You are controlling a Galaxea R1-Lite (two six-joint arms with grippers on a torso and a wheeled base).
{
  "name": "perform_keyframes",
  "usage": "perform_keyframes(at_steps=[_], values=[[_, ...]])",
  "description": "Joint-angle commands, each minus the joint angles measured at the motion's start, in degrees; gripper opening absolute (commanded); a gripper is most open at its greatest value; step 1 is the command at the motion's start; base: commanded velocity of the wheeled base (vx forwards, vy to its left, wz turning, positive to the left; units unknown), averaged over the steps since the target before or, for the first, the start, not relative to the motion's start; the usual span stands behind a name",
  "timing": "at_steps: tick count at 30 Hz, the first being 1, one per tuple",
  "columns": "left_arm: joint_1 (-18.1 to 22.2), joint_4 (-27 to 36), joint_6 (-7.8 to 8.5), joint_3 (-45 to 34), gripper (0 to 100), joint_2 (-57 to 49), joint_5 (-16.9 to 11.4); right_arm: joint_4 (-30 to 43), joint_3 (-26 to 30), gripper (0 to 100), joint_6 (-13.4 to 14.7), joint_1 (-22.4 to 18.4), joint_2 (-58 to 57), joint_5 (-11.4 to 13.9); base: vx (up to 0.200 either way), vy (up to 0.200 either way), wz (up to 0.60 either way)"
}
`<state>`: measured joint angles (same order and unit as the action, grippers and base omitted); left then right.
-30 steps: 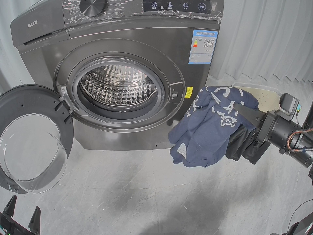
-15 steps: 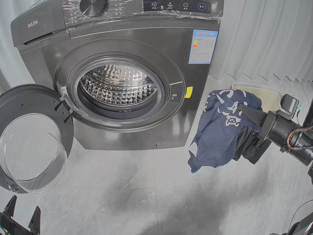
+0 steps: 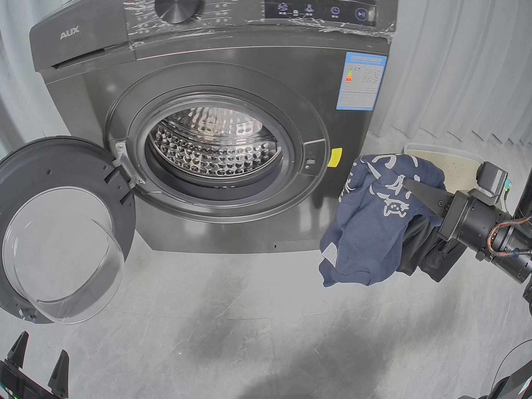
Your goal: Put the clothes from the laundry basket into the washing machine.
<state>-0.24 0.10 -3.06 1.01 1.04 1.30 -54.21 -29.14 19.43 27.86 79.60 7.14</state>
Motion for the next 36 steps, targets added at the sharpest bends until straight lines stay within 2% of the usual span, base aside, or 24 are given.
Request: perform_keyframes(at_steps=[1,4,5,7,9,11,12,13,21,30,36], values=[[0.07,-0.01,-0.02,-0.92,100,-0.68,0.01,-0.02,0.75,0,-0.45,0.36,-0.15,-0.29,0.0,0.0,0.0],[0.07,-0.1,0.07,-0.92,100,-0.68,0.1,-0.02,1.19,0,-0.71,0.62,-0.24,-0.64,0.0,0.0,0.0],[0.16,-0.1,0.16,-0.92,100,-0.68,0.1,-0.02,1.89,0,-1.77,0.71,-0.33,-1.52,0.0,0.0,0.0],[0.16,-0.19,0.34,-0.92,100,-0.77,0.1,-0.02,3.12,0,-4.58,1.24,-0.33,-4.68,0.0,0.0,0.0],[0.16,-0.19,0.69,-1.01,100,-0.77,0.37,-0.02,4.17,0,-6.6,2.64,-0.33,-9.43,0.0,0.0,0.0],[0.24,-0.1,1.13,-1.01,100,-0.86,0.54,-0.02,4.44,0,-7.13,4.4,-0.24,-14.61,0.0,0.0,0.0],[0.24,-0.1,1.13,-1.01,100,-0.86,0.54,-0.02,4.44,0,-7.13,4.4,-0.24,-14.61,0.0,0.0,0.0],[0.24,-0.1,2.44,-1.01,100,-0.86,0.45,0.07,4.44,0,-7.3,5.28,-0.24,-18.04,0.0,0.0,0.0],[0.24,-0.1,2.36,-1.01,100,-0.86,0.28,-0.02,4.44,0,-8.62,5.89,-0.33,-18.39,0.0,0.0,0.0],[0.24,-0.19,2.01,-1.01,100,-0.77,0.19,-0.02,4.17,0,-8.62,6.51,-0.24,-18.39,0.0,0.2,0.0],[0.24,-0.1,2.44,-1.01,100,-0.86,0.19,-0.1,3.38,0,-8.62,9.06,1.25,-18.48,0.0,0.0,0.0]])
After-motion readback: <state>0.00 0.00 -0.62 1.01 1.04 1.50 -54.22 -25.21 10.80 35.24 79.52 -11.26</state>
